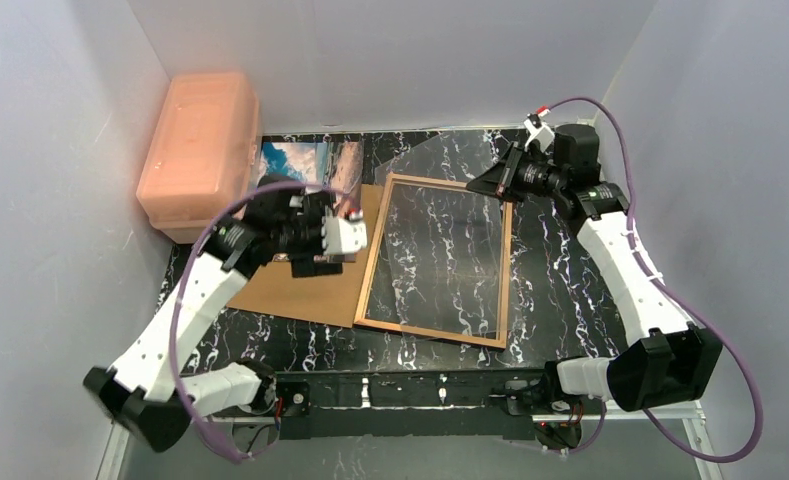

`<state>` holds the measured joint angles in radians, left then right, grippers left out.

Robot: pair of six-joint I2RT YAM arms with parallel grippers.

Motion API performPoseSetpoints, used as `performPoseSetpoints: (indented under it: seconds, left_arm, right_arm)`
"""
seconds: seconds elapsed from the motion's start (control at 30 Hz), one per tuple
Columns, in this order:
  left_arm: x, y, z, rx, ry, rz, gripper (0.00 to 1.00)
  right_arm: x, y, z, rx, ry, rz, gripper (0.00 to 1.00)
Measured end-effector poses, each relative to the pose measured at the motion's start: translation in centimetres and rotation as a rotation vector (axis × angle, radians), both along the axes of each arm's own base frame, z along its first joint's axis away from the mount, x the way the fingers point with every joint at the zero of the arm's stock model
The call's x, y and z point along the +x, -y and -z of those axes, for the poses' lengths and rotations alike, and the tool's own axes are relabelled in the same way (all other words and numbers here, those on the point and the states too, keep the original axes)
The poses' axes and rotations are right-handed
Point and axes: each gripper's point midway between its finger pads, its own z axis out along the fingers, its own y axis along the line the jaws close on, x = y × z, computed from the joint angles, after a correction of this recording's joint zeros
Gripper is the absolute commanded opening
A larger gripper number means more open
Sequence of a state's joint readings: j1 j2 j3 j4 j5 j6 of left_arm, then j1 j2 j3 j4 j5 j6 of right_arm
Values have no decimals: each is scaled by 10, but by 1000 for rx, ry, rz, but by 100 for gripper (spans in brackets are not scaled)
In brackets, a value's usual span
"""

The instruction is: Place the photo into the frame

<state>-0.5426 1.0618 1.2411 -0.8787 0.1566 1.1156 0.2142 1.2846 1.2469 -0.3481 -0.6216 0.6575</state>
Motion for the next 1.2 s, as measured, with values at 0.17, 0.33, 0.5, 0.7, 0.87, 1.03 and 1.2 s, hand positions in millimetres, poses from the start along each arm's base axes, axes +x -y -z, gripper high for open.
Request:
performPoseSetpoints:
  seconds: [0.17,0.33,0.5,0.7,0.87,1.03,1.2]
  left_arm:
    - [25,17,21,-128,-230,-221,87]
    - [36,27,78,-98,-412,-336,84]
    - [56,28,123,-74,-509,-413,80]
    - [55,23,155,-66,-530,-422,76]
    - [42,25,175,-33,-529,-369,76]
    - [17,33,192,11,-530,-281,75]
    - [0,42,201,17,-522,-228,74]
  right_arm:
    - [8,24,-16,-98,15,117,1]
    - [7,47,-45,-149,80,218,1]
    - [5,59,-51,-188,79,280,1]
    - [8,75,-40,-237,40,354,1]
    - [12,86,-40,-266,48,416,1]
    - [14,88,-37,-270,39,434,1]
    - [17,87,-24,-275,3,433,1]
